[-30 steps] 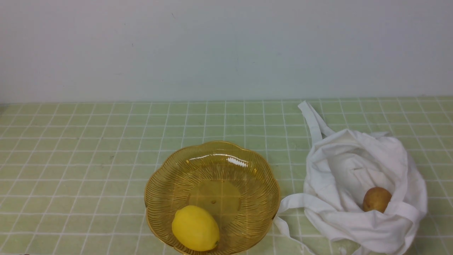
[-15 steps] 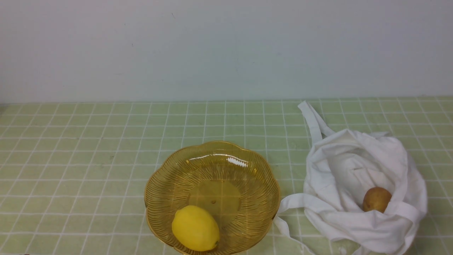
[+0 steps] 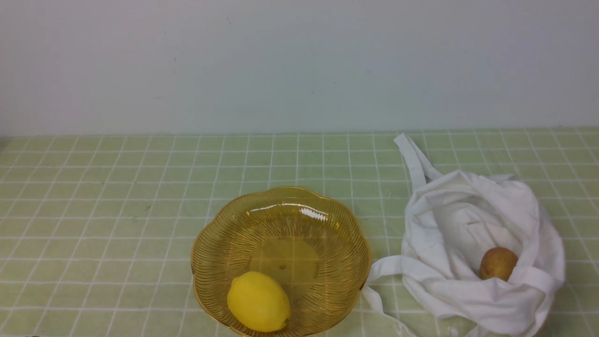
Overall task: Take the fruit out of the bag on the green coffee tablecloth and place them on the plate.
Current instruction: 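Reach for the kiwi in the white bag with the right gripper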
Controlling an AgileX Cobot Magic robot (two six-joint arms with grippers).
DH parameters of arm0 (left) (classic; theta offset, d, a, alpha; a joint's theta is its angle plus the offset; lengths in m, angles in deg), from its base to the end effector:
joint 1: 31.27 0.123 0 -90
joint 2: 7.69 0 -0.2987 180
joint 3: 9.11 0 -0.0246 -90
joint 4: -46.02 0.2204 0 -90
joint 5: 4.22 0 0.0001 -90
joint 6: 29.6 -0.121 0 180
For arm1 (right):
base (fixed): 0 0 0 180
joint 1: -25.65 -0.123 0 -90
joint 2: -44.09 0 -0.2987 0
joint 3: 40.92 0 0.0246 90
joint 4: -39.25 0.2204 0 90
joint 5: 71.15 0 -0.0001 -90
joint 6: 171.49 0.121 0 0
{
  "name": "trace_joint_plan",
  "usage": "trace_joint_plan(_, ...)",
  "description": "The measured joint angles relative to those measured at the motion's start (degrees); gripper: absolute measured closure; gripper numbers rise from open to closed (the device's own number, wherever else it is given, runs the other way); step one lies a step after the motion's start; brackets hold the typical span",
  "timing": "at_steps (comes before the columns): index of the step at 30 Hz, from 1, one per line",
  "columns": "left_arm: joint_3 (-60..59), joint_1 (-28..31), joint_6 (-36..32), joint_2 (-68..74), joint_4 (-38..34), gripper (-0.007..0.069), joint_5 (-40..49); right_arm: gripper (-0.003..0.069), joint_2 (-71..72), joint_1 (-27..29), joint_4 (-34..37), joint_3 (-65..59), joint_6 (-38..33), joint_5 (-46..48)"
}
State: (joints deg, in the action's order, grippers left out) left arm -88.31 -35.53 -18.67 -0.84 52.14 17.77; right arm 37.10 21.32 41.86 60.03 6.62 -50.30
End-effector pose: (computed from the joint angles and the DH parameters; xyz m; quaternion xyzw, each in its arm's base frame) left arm 0.0369 0.0021 0.1610 -0.0187 0.8083 -0.0327 0.5875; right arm 0.0372 0.0048 0.1639 -0.0313 0.8026 0.0319 0.5949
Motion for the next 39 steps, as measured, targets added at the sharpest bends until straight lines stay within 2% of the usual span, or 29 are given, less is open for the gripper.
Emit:
trace_joint_plan(4,0.00,0.00,0.00,0.00,0.00,0.0632,0.00,0.0674,0.00,0.00,0.68,0.00,0.23,-0.05)
trace_joint_plan(7,0.00,0.00,0.00,0.00,0.00,0.0632,0.00,0.0674,0.00,0.00,9.15,-0.13,4.77,-1.51)
trace_joint_plan(11,0.00,0.00,0.00,0.00,0.00,0.0632,0.00,0.0674,0.00,0.00,24.97,-0.25,9.74,-6.76)
trace_joint_plan(15,0.00,0.00,0.00,0.00,0.00,0.0632,0.00,0.0674,0.00,0.00,31.46,-0.25,9.88,-7.70)
trace_joint_plan(24,0.00,0.00,0.00,0.00,0.00,0.0632,0.00,0.0674,0.00,0.00,33.28,-0.25,6.39,-11.02)
trace_joint_plan(33,0.00,0.00,0.00,0.00,0.00,0.0632,0.00,0.0674,0.00,0.00,33.23,-0.25,0.06,-21.96)
trace_joint_plan(39,0.00,0.00,0.00,0.00,0.00,0.0632,0.00,0.0674,0.00,0.00,33.24,-0.25,-2.32,-25.68)
